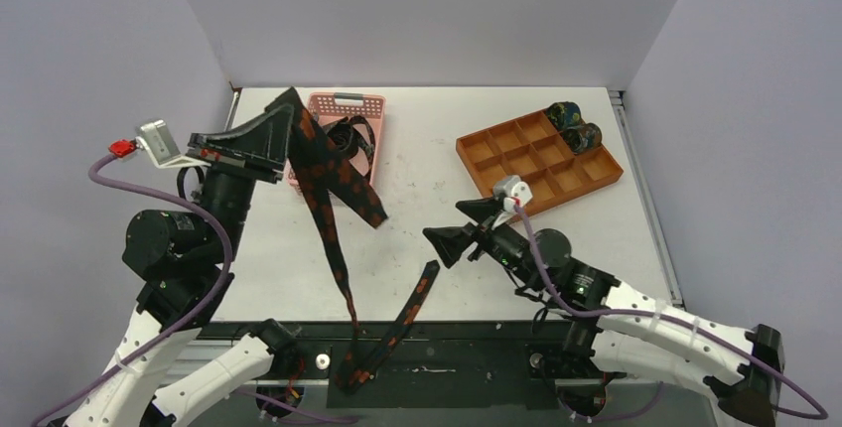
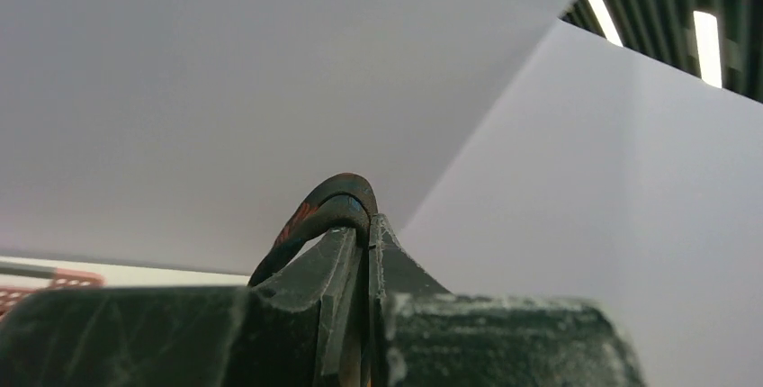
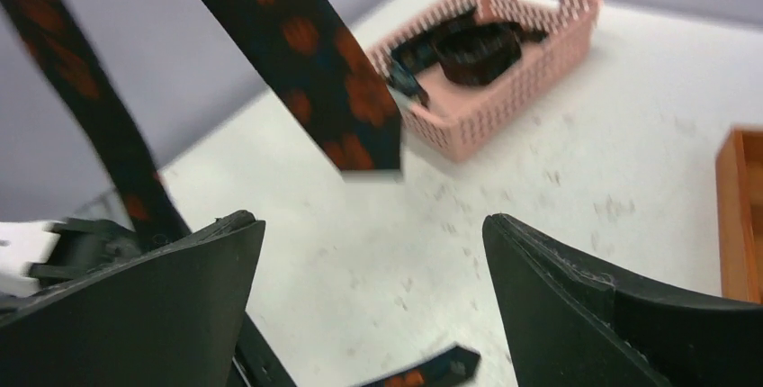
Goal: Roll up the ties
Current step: Flatten out the tie at the center of the board.
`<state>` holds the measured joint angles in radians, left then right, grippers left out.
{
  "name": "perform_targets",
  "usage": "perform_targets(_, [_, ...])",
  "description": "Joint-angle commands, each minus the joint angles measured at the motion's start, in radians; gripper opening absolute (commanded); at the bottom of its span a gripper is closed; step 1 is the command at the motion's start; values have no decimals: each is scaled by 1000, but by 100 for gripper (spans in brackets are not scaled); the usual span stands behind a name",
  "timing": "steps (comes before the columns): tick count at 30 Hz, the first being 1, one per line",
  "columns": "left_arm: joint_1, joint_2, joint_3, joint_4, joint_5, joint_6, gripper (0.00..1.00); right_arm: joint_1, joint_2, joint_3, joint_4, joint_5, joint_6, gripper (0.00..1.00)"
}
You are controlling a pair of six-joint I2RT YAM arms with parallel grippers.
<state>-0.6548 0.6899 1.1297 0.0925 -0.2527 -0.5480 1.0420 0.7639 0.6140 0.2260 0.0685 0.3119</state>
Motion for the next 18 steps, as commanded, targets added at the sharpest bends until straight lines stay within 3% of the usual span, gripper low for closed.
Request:
perform_targets(1, [-2,42,115,-171,-331,89,0,2,171,-39,-65,174,101,98])
perform_targets(9, [-1,-3,47,-279,-657,250,0,17,573,8,-125,250,221,87])
perform_targets(13, [-2,-44,-8,-262,-709,301,0,57,710,60,-181,290,269,81])
perform_targets(18, [-2,-77,-43,-258,-729,325,0,93,820,94,-280,350,333,62])
